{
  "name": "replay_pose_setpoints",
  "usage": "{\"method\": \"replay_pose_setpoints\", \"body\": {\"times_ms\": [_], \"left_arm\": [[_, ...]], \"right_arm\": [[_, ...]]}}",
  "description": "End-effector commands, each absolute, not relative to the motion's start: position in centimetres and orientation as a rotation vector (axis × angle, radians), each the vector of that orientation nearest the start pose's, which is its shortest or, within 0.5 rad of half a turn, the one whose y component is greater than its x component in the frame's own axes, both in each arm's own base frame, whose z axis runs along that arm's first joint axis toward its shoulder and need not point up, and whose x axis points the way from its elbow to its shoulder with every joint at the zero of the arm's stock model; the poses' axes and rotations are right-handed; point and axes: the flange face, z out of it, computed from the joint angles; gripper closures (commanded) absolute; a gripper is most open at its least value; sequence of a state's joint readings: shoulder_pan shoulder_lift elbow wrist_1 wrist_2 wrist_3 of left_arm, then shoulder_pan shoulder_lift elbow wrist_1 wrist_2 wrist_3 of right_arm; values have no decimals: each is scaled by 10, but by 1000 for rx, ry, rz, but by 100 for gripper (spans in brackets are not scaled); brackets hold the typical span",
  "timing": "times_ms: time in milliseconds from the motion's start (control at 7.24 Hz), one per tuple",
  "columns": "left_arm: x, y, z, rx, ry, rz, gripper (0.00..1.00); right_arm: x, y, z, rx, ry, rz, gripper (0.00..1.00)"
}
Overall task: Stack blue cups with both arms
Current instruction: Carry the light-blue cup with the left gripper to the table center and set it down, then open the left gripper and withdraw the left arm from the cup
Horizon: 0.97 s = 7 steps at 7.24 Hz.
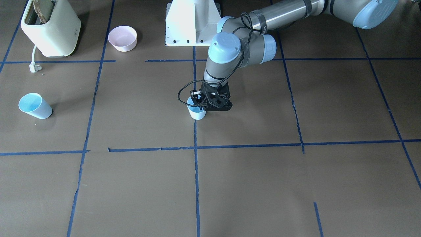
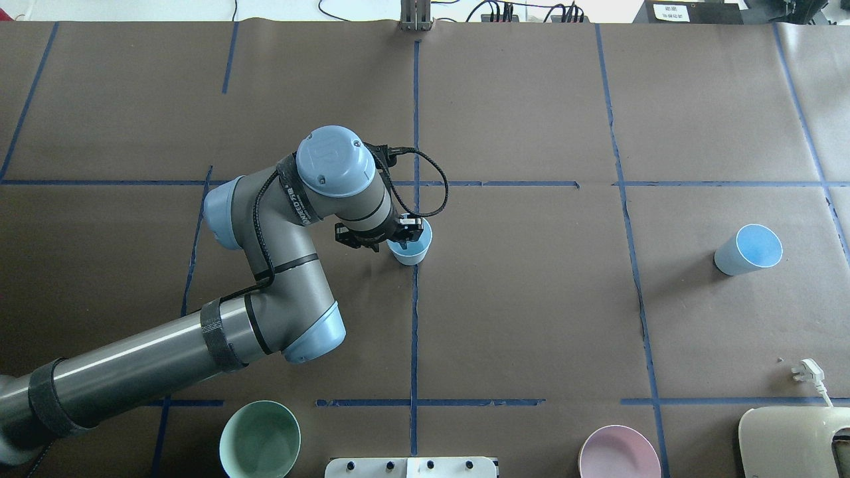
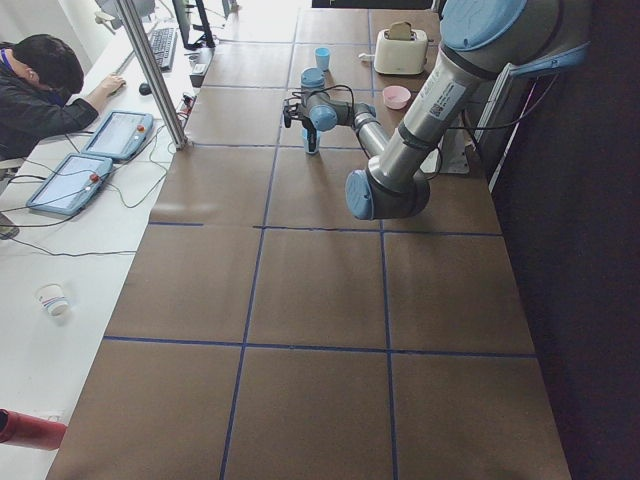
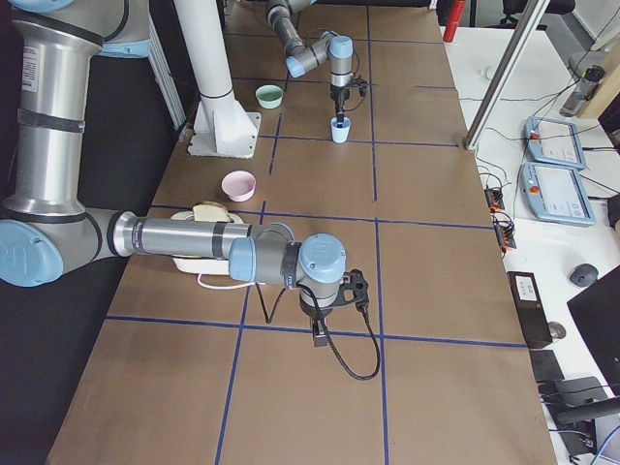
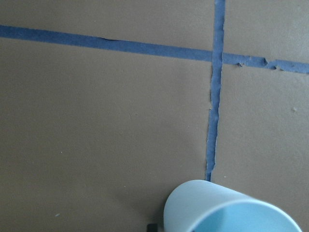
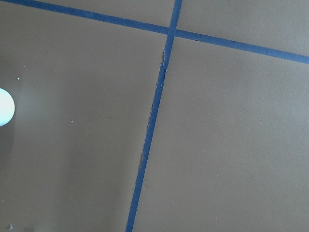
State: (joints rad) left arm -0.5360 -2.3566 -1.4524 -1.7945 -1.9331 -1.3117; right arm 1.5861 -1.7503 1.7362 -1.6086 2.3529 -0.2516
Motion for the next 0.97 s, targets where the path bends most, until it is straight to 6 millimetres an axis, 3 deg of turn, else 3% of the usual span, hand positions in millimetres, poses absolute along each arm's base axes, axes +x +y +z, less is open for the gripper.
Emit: {"method": "replay_pose_setpoints", "body": {"times_ms": [0, 276, 415, 691, 829], "left_arm": [[575, -465, 186, 40, 956, -94, 0], [515, -472, 155, 80, 896, -59, 0], [481, -471, 170, 104, 861, -23, 0], [389, -481, 245, 174, 816, 114, 0], [318, -502, 304, 169, 790, 180, 0]], "right_arm": [[69, -411, 662, 57, -783, -204, 0], [69, -411, 661, 57, -789, -204, 0], [69, -411, 661, 56, -791, -203, 0], [69, -411, 661, 58, -791, -204, 0], [69, -411, 661, 58, -791, -204, 0]]}}
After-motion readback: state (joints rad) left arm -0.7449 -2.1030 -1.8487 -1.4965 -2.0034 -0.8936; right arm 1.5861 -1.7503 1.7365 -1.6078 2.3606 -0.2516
